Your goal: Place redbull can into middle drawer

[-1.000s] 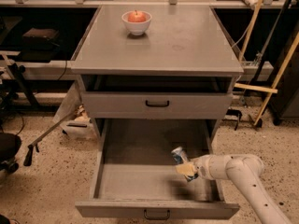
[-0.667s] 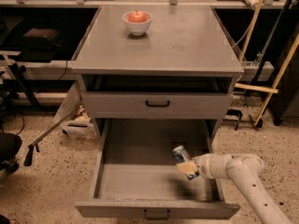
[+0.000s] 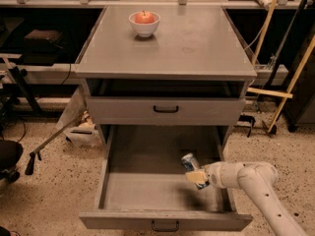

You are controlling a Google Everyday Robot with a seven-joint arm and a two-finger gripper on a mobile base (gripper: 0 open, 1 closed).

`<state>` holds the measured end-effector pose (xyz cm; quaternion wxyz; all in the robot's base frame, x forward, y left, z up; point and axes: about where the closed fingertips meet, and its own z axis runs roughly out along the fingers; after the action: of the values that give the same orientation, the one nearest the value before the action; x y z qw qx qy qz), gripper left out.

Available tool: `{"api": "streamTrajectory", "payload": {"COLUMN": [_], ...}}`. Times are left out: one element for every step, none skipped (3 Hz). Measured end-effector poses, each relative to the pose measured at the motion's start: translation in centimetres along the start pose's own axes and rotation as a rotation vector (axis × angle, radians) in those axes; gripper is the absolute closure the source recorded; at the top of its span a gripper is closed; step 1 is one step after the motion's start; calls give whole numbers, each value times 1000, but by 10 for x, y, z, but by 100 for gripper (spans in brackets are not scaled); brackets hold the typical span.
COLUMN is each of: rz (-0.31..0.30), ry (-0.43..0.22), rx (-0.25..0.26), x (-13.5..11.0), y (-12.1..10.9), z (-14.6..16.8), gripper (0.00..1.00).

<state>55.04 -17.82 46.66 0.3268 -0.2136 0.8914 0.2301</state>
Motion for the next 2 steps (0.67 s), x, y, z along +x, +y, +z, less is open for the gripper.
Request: {"api": "streamTrajectory", "payload": {"rz": [0,0], "ry": [0,0], "rx": [0,0], "x": [0,0], "y": [0,0], "z": [0,0], "gripper": [35,12]}}
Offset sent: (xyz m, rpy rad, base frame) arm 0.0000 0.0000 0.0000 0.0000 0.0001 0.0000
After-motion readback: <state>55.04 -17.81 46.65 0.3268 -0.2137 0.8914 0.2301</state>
